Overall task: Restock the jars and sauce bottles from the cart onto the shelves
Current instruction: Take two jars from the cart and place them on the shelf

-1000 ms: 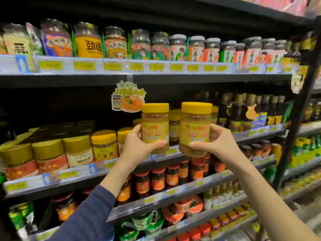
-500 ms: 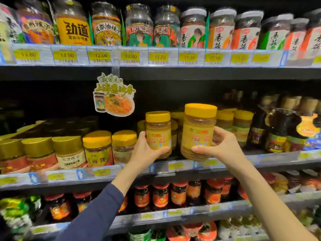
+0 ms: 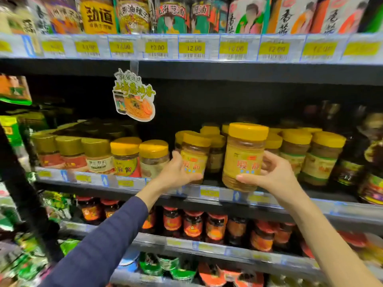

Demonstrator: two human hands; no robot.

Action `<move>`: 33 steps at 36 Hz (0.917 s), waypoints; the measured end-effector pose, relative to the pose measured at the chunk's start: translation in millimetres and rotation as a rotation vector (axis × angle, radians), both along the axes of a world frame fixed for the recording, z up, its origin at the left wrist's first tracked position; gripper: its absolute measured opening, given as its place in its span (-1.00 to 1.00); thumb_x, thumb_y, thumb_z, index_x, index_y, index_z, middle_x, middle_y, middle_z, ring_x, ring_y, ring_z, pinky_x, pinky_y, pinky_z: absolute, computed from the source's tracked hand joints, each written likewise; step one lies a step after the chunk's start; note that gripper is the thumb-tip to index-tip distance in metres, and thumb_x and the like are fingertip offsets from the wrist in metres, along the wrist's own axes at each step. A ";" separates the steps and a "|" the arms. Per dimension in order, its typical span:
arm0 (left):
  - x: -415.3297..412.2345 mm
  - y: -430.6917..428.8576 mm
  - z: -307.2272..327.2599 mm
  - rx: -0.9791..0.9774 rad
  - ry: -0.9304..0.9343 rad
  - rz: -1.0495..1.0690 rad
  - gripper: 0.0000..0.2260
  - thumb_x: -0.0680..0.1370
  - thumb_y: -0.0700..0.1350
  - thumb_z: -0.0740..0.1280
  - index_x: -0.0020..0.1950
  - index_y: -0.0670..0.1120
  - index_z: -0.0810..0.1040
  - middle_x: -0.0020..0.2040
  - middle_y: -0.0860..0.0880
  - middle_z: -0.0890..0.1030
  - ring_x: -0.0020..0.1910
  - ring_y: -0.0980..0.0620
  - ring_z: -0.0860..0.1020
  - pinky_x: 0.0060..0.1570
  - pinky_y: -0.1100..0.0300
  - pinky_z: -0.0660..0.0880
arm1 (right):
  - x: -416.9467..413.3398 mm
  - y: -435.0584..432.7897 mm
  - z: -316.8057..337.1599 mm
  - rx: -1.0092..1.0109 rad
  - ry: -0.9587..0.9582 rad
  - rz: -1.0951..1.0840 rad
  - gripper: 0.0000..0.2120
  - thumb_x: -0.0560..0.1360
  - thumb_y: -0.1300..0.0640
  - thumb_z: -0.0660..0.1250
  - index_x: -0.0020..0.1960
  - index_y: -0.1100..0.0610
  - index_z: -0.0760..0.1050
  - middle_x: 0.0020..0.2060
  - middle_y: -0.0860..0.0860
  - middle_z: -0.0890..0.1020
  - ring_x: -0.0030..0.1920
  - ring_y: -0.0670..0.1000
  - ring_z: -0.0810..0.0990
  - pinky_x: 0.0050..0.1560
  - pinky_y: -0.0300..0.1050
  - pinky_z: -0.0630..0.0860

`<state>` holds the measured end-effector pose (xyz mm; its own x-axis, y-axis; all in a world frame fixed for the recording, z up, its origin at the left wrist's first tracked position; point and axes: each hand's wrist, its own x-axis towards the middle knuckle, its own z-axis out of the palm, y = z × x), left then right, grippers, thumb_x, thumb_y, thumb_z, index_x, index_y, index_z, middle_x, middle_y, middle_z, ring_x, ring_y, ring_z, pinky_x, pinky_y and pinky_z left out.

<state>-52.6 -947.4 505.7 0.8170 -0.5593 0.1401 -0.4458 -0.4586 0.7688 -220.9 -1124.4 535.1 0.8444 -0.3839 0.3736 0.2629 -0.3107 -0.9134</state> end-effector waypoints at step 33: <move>-14.4 0.7 3.8 0.181 -0.261 0.275 -0.24 0.20 0.10 0.60 0.24 -0.19 0.37 0.21 -0.15 0.54 0.22 -0.15 0.50 0.12 0.02 0.46 | 6.8 3.1 -5.8 -0.024 0.036 0.023 -0.43 0.07 0.12 0.55 0.06 -0.04 0.51 -0.02 -0.11 0.66 -0.05 -0.18 0.67 -0.20 -0.36 0.58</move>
